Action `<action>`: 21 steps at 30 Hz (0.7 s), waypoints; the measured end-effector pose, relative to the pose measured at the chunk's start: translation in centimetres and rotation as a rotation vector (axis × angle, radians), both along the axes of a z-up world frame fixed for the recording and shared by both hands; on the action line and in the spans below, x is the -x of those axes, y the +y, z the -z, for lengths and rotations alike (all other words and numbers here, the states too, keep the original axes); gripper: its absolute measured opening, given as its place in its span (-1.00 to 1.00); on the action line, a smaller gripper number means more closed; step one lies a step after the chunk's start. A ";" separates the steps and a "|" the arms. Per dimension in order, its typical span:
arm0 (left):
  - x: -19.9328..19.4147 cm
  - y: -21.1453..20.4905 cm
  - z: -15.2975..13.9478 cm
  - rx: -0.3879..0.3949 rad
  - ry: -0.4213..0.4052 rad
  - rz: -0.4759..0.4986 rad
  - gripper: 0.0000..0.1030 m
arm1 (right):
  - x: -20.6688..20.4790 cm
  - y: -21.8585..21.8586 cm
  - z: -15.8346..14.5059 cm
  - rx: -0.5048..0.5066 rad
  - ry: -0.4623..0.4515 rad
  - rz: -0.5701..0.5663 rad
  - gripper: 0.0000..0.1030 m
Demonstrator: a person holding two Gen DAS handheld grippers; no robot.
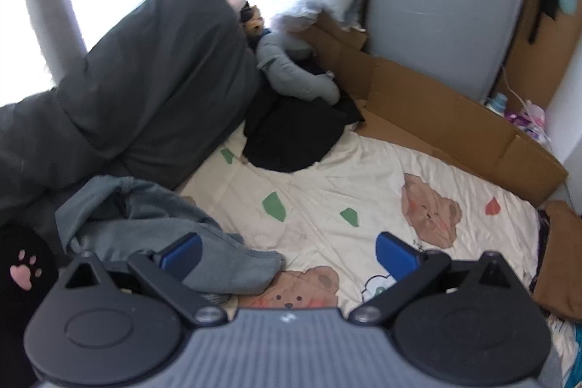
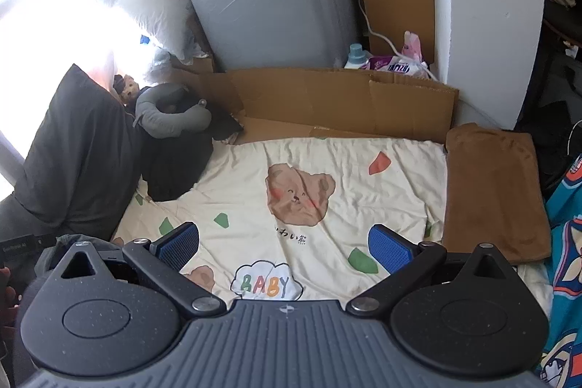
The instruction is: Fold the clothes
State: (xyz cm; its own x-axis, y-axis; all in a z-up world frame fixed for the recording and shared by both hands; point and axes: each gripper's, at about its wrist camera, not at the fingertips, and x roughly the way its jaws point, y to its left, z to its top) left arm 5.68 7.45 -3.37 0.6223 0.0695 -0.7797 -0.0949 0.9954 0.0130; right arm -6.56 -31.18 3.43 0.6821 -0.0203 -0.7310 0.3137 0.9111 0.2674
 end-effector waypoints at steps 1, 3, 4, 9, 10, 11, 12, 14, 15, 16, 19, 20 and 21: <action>-0.1 0.4 0.0 0.002 0.000 -0.003 0.99 | -0.2 0.1 0.2 -0.005 0.003 0.000 0.99; -0.3 1.2 0.0 0.006 -0.001 -0.010 0.99 | -0.6 0.5 0.6 -0.011 0.010 -0.005 0.99; -0.4 1.7 0.1 0.006 0.001 -0.019 0.99 | -0.8 0.7 0.9 -0.013 0.014 -0.008 0.99; -1.1 3.3 1.1 0.008 0.027 -0.022 0.99 | -1.7 1.5 1.7 -0.017 0.031 -0.028 0.99; -1.2 3.5 1.3 0.011 0.033 -0.017 0.99 | -1.9 1.7 1.9 -0.016 0.034 -0.033 0.99; -1.4 3.8 1.6 0.014 0.039 -0.011 0.99 | -2.2 1.9 2.0 -0.015 0.038 -0.037 0.99; -1.5 4.0 1.7 0.014 0.040 -0.008 0.99 | -2.4 2.0 2.1 -0.015 0.041 -0.040 0.99; -1.7 4.3 1.7 0.015 0.030 0.017 0.99 | -2.7 2.3 2.4 -0.014 0.046 -0.045 0.99; -1.7 4.4 1.7 0.015 0.024 0.031 0.99 | -2.8 2.4 2.6 -0.014 0.049 -0.046 0.99; -1.9 4.8 1.7 0.020 0.021 0.032 0.99 | -2.9 2.4 2.8 -0.016 0.054 -0.046 0.99; -2.6 5.7 1.8 0.050 0.018 0.005 0.99 | -3.3 2.6 3.5 -0.020 0.065 -0.046 0.99; -2.8 6.1 1.9 0.061 0.013 -0.006 0.99 | -3.5 2.6 3.8 -0.022 0.068 -0.045 0.99; -3.1 6.3 1.9 0.064 0.008 -0.014 0.99 | -3.6 2.7 4.1 -0.023 0.071 -0.045 0.99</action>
State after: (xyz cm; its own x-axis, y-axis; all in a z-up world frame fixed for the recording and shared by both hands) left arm 8.73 13.77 -5.30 0.6156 0.0277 -0.7876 -0.1085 0.9929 -0.0498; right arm -2.94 -28.51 -0.63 0.6280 0.0272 -0.7778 0.2912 0.9186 0.2672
